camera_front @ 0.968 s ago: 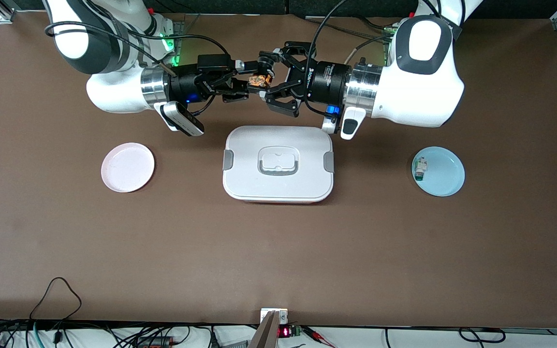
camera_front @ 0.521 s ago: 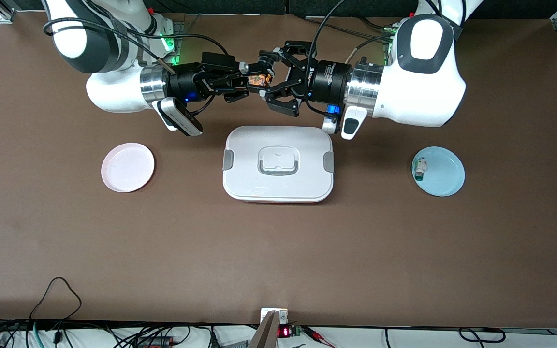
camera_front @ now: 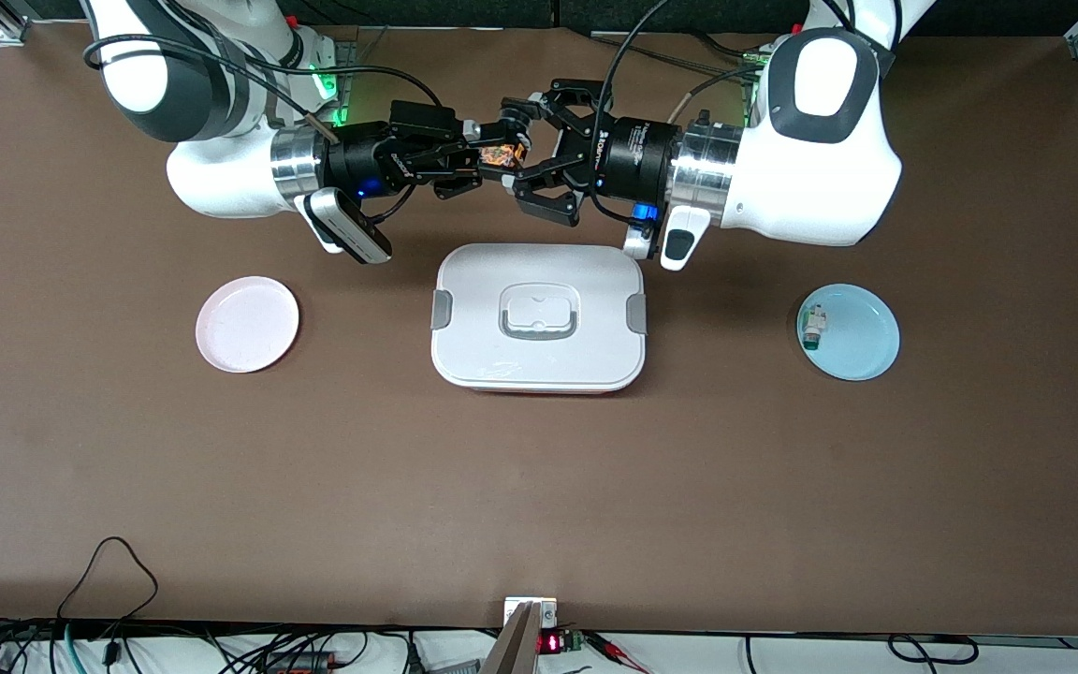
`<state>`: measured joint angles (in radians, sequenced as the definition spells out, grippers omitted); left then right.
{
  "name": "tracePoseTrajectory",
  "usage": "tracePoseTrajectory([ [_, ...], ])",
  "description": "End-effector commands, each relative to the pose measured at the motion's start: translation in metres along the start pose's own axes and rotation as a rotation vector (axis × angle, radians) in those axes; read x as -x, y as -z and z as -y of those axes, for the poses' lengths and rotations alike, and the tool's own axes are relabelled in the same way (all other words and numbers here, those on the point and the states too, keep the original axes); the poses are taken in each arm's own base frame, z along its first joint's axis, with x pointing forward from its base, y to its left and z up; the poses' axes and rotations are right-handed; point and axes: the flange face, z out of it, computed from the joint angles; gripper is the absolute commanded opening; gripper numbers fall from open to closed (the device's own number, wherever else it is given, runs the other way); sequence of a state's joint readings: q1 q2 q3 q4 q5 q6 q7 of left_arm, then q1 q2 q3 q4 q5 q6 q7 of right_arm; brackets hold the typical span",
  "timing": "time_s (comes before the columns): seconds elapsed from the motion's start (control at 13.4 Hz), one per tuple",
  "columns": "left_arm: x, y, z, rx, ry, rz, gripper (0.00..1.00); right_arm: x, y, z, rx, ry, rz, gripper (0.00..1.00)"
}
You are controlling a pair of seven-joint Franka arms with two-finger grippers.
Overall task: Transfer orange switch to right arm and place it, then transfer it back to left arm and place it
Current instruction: 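Close the right gripper on the switch held by the left gripper, then open the left gripper and withdraw it while the right gripper holds the switch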
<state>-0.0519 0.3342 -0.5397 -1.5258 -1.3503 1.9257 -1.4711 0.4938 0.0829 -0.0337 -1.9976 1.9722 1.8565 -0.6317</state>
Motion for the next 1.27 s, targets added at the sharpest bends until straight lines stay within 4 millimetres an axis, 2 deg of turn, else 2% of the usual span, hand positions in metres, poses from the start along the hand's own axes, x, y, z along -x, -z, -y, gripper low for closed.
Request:
tracePoseTrajectory([
  [0.0,0.004,0.001,-0.002,-0.004,0.028,0.013,1.00,0.000,0.001,0.008,-0.003,0.052,-0.010,0.28],
  [0.3,0.005,0.001,-0.002,-0.004,0.021,0.008,1.00,-0.002,0.004,0.011,0.001,0.061,-0.011,0.28],
  [0.52,0.005,0.003,-0.001,-0.012,0.019,0.007,1.00,-0.007,0.017,0.013,0.030,0.077,-0.008,0.28],
  [0.74,0.004,0.016,0.003,-0.063,-0.013,-0.040,1.00,-0.012,0.032,0.024,0.067,0.111,-0.002,0.28],
  [0.82,0.006,0.016,0.008,-0.089,-0.062,-0.072,1.00,-0.013,0.035,0.023,0.095,0.121,0.013,0.28],
  [0.97,0.024,0.010,0.031,-0.163,-0.236,-0.168,1.00,-0.013,0.037,0.022,0.103,0.125,0.016,0.28],
  [1.19,0.025,0.004,0.048,-0.265,-0.384,-0.263,1.00,-0.011,0.038,0.025,0.117,0.136,0.027,0.28],
])
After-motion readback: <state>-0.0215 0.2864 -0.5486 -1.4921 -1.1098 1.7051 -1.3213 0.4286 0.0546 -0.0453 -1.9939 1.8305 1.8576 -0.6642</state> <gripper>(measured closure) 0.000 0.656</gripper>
